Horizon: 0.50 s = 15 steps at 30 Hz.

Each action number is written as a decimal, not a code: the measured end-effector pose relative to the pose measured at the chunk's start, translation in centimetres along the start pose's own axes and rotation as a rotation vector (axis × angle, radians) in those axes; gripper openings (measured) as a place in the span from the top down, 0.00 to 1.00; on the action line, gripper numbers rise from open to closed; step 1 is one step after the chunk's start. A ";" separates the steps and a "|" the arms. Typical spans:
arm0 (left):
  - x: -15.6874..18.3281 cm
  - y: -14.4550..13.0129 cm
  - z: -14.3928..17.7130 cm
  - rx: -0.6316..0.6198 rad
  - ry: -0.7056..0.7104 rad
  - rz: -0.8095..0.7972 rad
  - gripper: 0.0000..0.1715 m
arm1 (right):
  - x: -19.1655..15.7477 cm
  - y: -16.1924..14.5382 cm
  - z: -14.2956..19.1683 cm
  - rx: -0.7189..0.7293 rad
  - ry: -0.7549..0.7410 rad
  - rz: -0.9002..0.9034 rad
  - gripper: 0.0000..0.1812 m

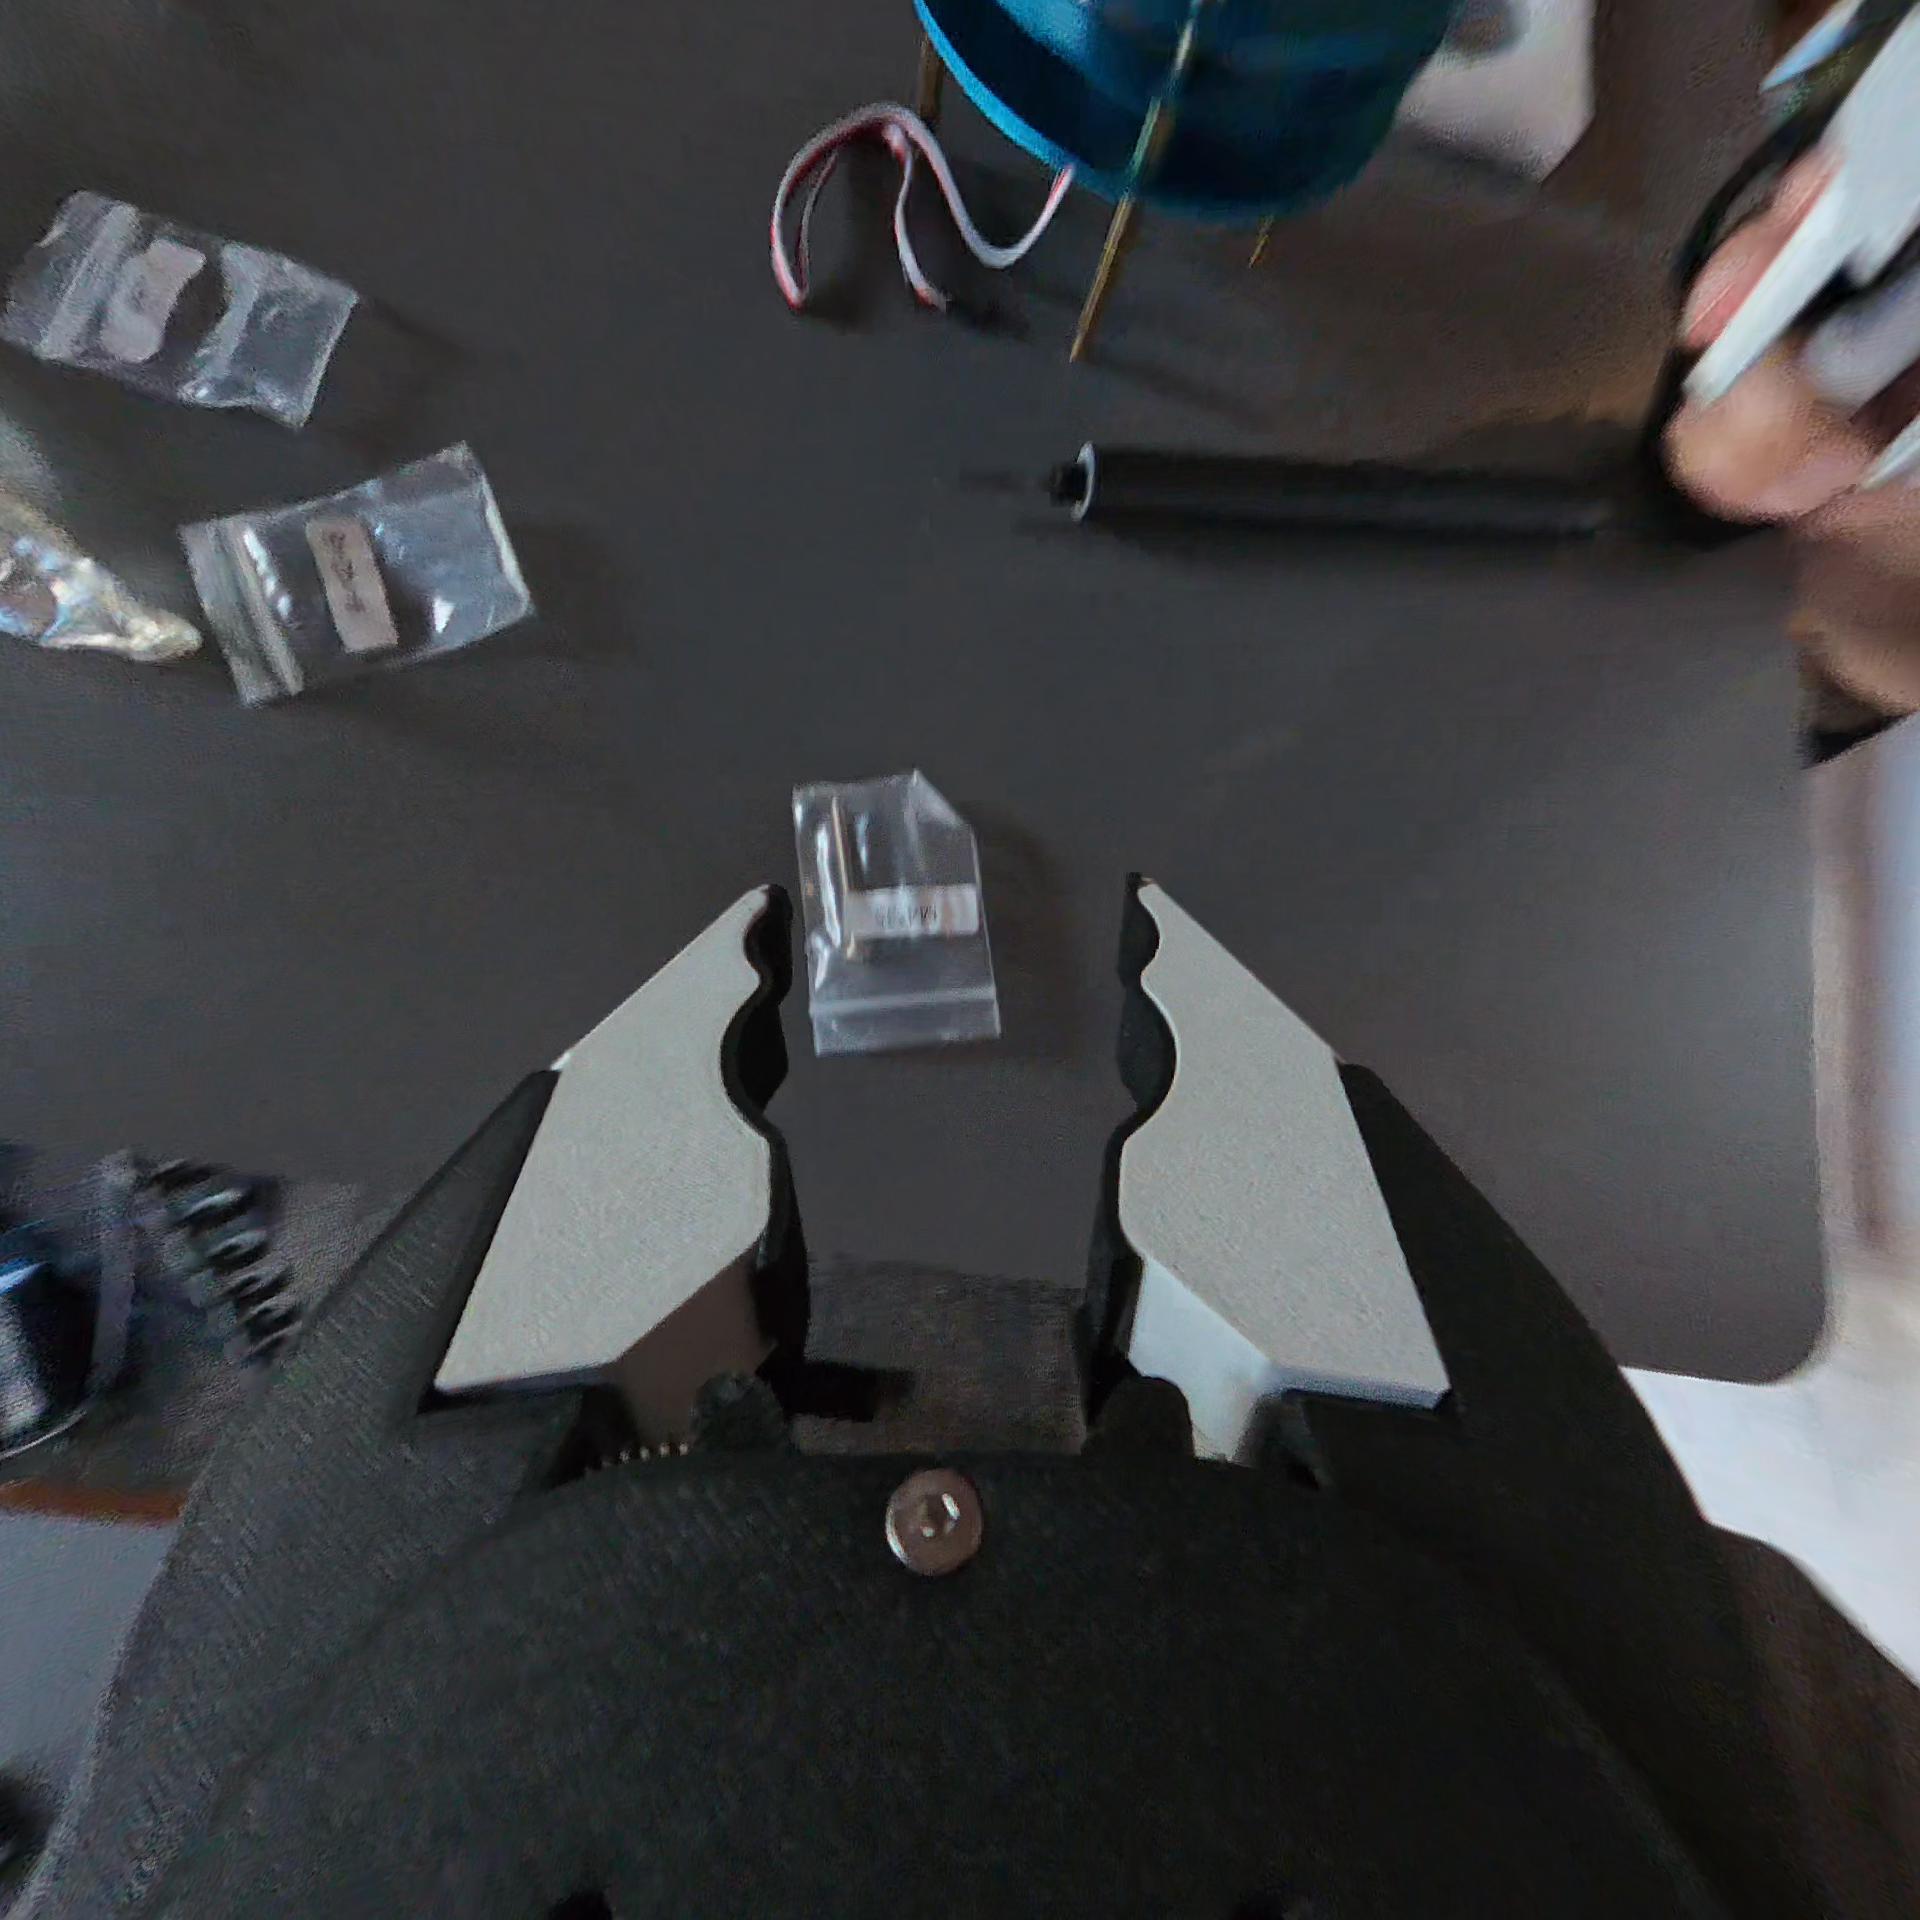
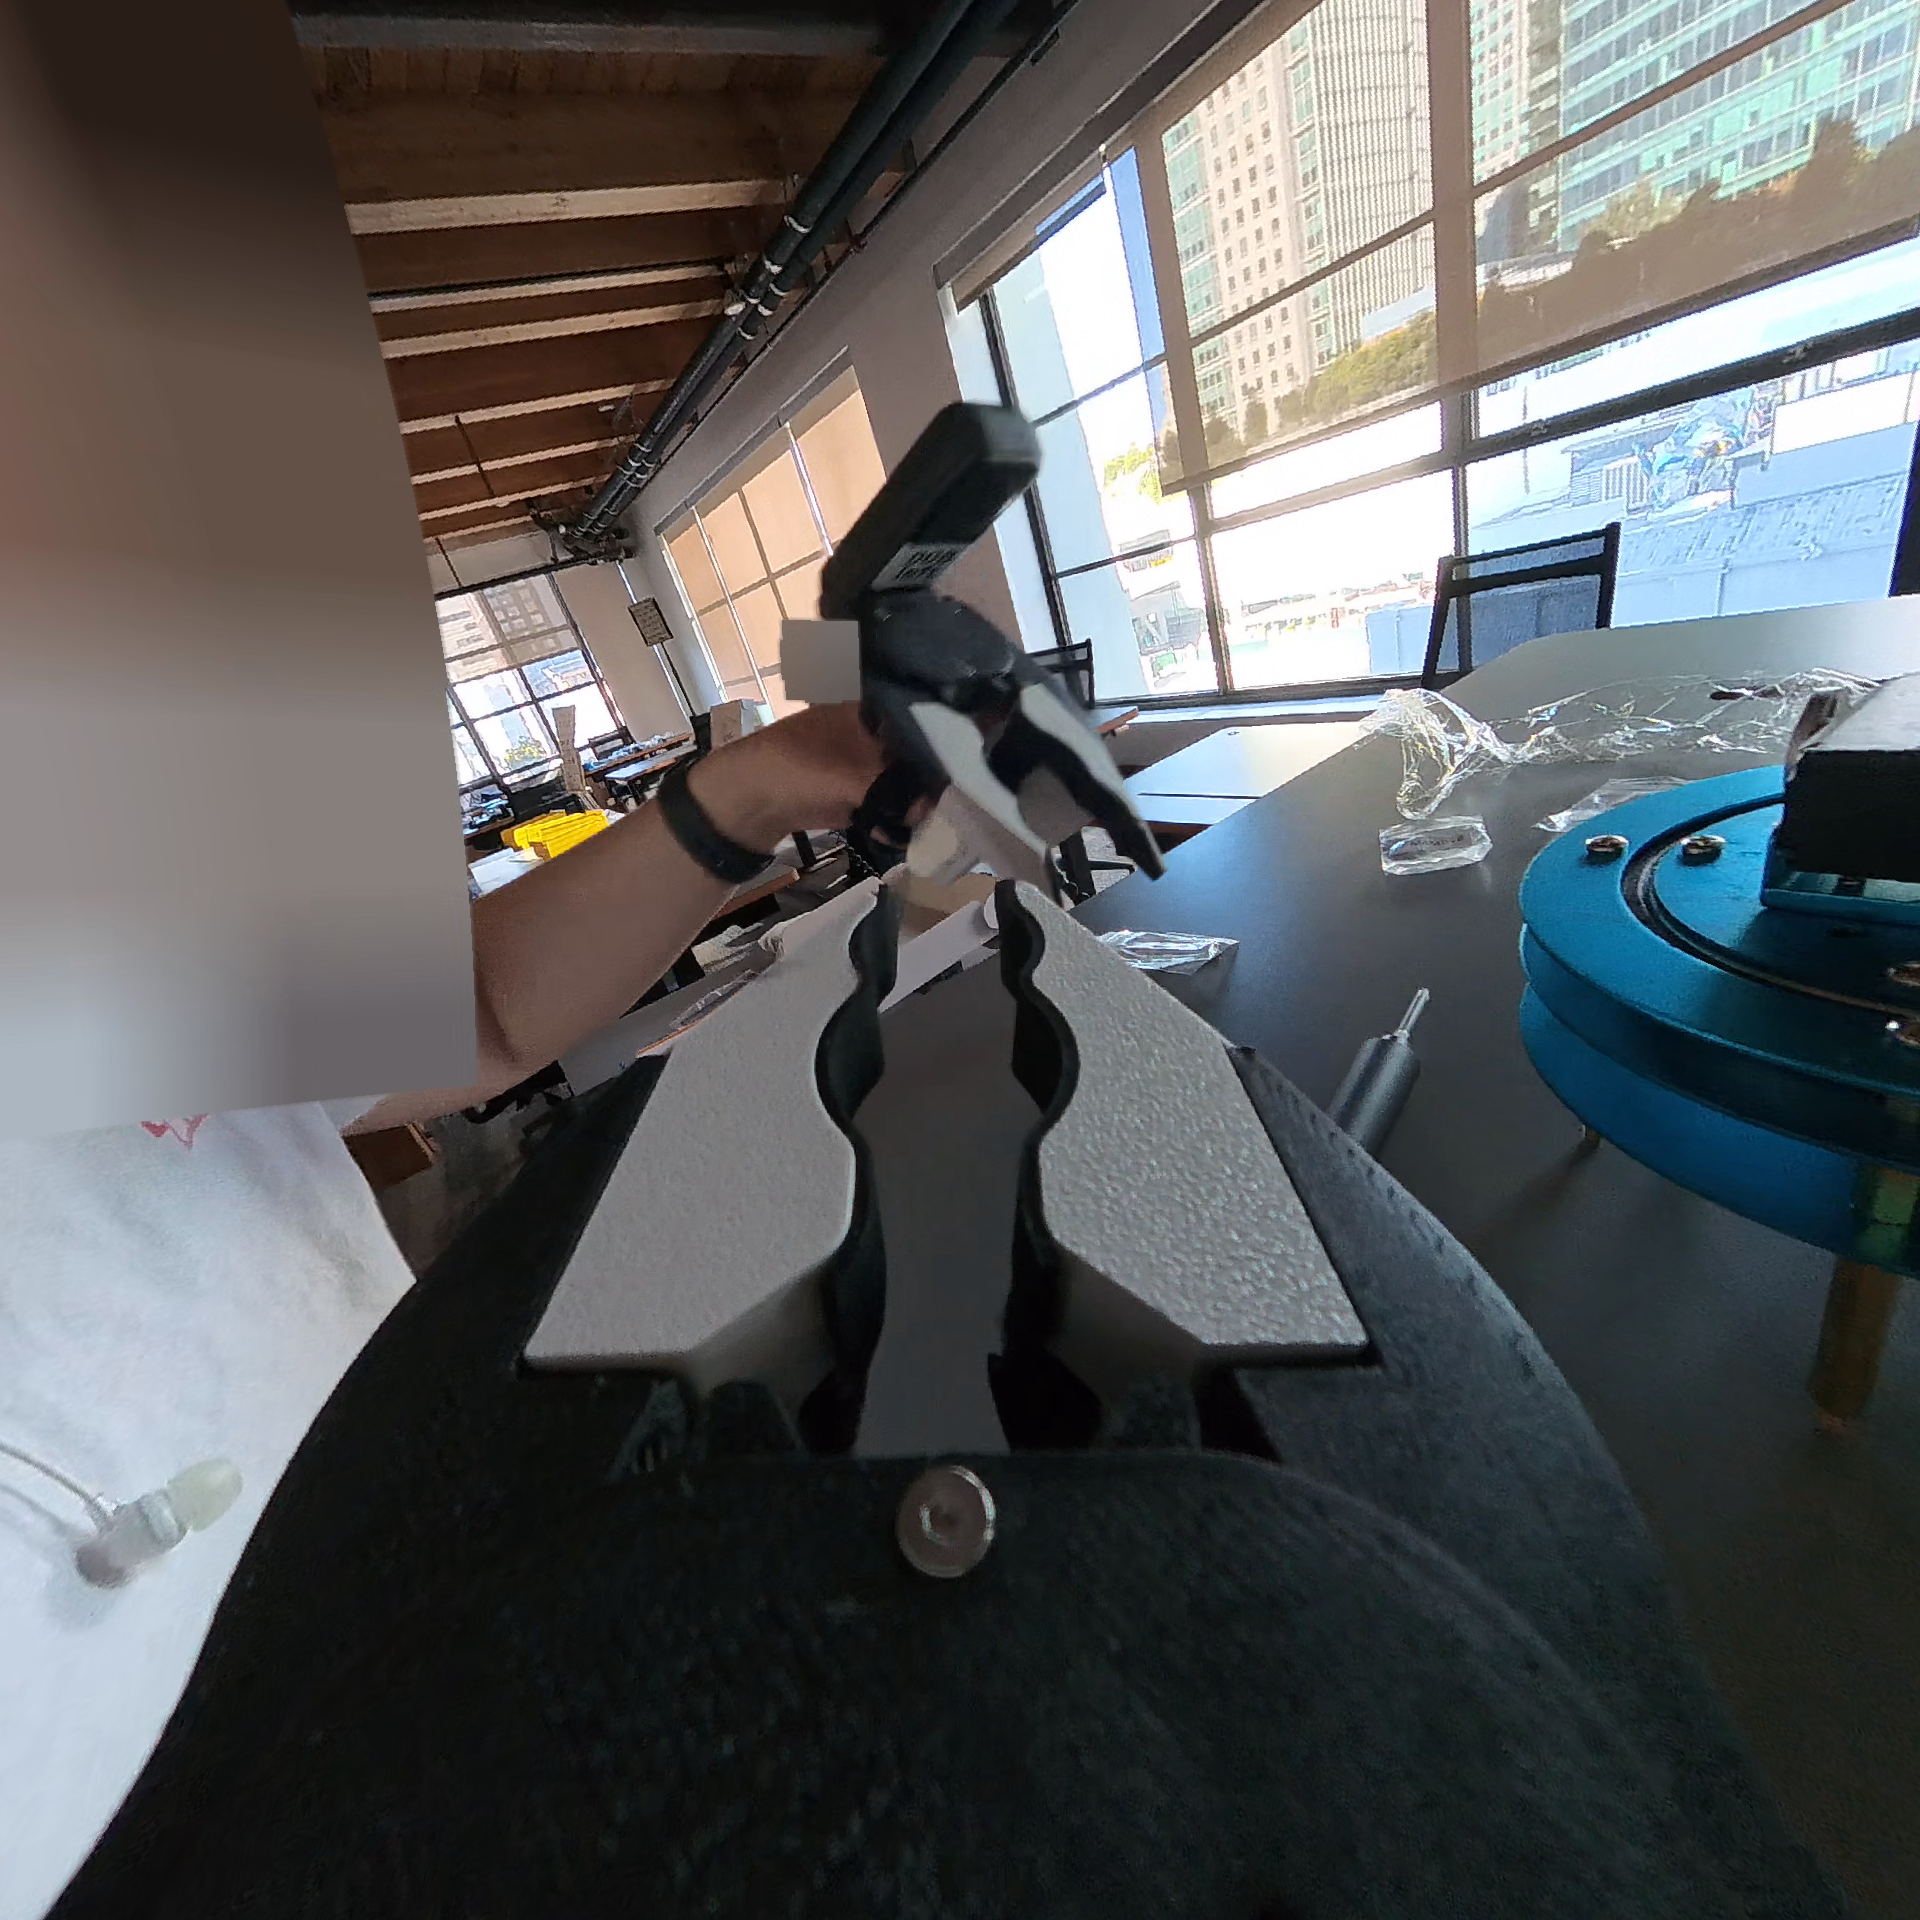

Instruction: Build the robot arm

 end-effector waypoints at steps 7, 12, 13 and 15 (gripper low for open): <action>-1.2 -2.3 -0.9 -0.175 0.149 -0.108 0.66 | 0.0 0.0 0.0 0.003 -0.008 0.006 0.90; -2.8 -2.0 -0.1 -0.260 0.137 -0.204 0.68 | 0.0 0.1 0.2 0.024 -0.020 0.015 0.90; -3.4 -2.0 0.2 -0.274 0.131 -0.196 0.68 | 0.0 0.2 0.2 0.026 -0.023 0.019 0.90; -4.7 -2.4 1.1 -0.283 0.125 -0.137 0.69 | 0.0 0.2 0.3 0.032 -0.028 0.023 0.90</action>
Point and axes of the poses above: each gripper's, where its closed fingertips meet, z back along the fingers, y out of its top, x = y × z across the jaws, the point moved 4 cm from there along z, back along the fingers, and after that the axes turned 14 degrees about -y, right-handed, at the moved point
